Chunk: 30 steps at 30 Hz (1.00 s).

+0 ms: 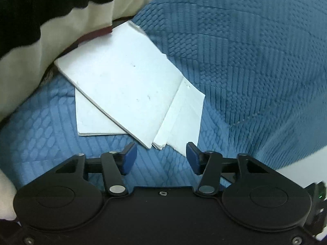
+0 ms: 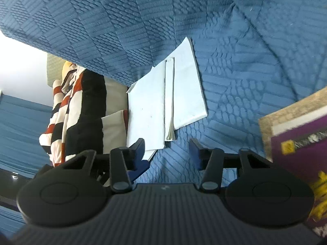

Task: Organize objects
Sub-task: 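Move both open grippers toward the folded white paper sheet, then close the left gripper on the white sheet's edge while the right gripper grips it too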

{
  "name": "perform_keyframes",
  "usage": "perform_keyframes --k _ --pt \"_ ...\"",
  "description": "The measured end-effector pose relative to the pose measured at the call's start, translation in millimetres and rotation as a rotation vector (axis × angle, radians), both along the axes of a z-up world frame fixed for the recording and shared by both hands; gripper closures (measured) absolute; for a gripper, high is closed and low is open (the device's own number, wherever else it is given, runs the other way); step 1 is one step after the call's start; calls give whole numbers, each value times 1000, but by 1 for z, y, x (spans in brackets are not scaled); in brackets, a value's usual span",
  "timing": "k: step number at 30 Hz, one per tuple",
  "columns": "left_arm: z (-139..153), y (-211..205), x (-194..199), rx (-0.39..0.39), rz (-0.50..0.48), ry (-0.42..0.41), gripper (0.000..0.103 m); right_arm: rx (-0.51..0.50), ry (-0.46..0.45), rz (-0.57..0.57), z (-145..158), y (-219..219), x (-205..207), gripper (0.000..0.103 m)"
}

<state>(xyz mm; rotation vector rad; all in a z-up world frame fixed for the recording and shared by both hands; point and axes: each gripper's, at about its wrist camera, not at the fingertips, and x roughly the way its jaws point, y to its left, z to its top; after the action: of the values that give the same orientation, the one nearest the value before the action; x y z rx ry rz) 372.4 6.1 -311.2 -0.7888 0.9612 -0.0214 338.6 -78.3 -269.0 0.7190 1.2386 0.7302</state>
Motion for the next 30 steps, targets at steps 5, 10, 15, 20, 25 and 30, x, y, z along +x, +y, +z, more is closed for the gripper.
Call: perform_keyframes --k 5,10,15,20,25,30 --pt "-13 12 4 -13 62 37 56 17 32 14 -11 19 11 58" --pt "-21 17 10 -55 83 60 56 16 47 38 -17 35 18 58" --pt "-32 22 15 -132 127 71 57 30 95 36 -29 48 23 58" --pt "-43 34 15 -262 191 67 57 61 132 7 -35 51 26 58" --pt "-44 42 12 -367 225 28 58 89 128 -13 -32 50 28 58" --pt "-43 44 14 -457 224 -25 58 142 163 -40 -33 49 30 59"
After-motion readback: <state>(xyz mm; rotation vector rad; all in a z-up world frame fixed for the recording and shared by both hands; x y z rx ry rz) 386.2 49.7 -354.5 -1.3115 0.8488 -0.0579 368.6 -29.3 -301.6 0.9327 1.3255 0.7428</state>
